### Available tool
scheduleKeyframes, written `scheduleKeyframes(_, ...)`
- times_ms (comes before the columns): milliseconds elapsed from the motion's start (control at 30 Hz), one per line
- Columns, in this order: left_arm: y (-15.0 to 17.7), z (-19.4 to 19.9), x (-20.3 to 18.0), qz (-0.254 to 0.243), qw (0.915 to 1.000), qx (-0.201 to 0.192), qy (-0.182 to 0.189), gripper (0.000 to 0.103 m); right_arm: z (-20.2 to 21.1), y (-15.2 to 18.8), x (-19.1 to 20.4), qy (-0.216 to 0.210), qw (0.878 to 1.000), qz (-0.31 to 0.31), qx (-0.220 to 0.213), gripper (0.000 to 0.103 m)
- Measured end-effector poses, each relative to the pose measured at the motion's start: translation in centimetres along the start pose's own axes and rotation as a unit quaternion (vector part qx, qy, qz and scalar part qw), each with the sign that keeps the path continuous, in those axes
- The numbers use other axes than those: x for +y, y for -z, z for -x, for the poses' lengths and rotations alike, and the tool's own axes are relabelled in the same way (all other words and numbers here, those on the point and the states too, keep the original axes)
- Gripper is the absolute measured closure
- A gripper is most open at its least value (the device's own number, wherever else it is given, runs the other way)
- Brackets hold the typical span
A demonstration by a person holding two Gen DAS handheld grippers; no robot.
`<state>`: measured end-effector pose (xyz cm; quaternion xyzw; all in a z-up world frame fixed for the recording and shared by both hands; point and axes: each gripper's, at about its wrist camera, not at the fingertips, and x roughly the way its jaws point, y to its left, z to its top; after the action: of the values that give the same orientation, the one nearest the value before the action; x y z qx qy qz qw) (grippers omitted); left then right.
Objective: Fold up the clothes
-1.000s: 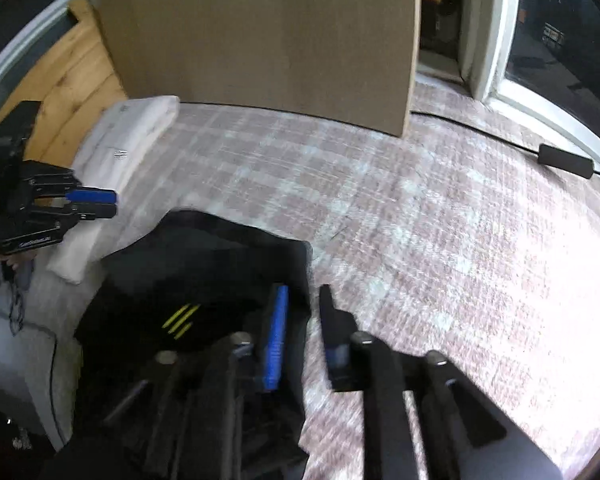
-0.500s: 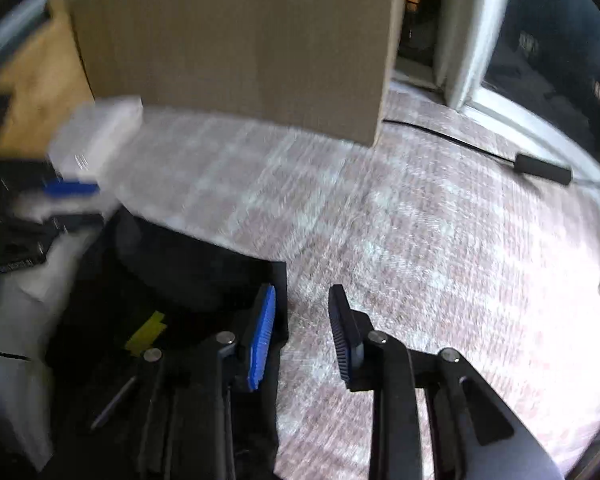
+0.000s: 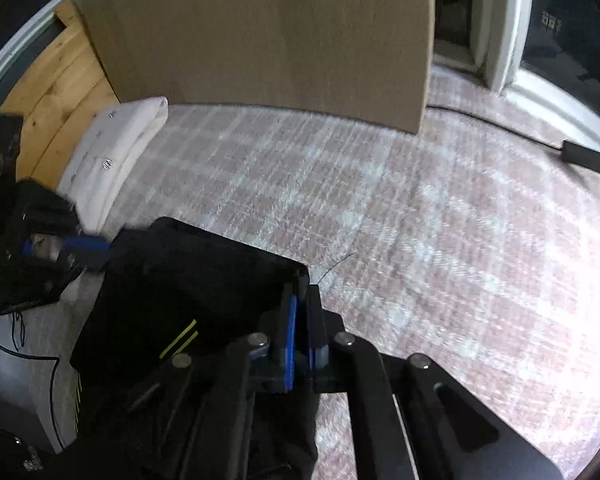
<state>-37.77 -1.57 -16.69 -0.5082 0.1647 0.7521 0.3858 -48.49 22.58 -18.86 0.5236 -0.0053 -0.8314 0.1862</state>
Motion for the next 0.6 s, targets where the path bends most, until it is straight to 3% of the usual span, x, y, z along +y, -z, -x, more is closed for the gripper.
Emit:
scheduleKeyframes(100,1.2,0.5,-1.8,-0.028,0.9989,0.008,0.038,0.089,0.8,0.3,-0.6,-0.009,1.0,-0.013,-0.009,0.099)
scheduleKeyframes(167,1.3,0.6,-1.9,-0.031,0.9991,0.012,0.027,0.087,0.8,0.4,-0.6,-0.006,1.0,-0.012,-0.005,0.099)
scheduleKeyframes(267,0.1,1.5,0.2,0.016,0.9992,-0.018,0.034,0.088,0.3,0.3,-0.3,-0.005,1.0,-0.008,0.0,0.099)
scheduleKeyframes(333,-0.7,1.1,1.1,0.027,0.9992,-0.027,0.013,0.088,-0.1,0.1,0.0,-0.004,1.0,-0.006,0.003,0.099)
scheduleKeyframes(433,-2.0,-1.4,0.2,0.015,0.9999,0.004,0.004,0.087,-0.5,0.0,0.3,-0.003,1.0,-0.004,0.007,0.099)
scheduleKeyframes(500,-2.5,-2.8,-0.9,-0.005,0.9996,0.026,-0.004,0.076,-0.7,0.0,0.4,-0.003,1.0,-0.004,0.008,0.099)
scheduleKeyframes(600,-2.2,-4.6,-2.8,-0.048,0.9961,0.055,-0.05,0.068,-0.9,0.0,0.4,-0.003,1.0,-0.006,0.011,0.099)
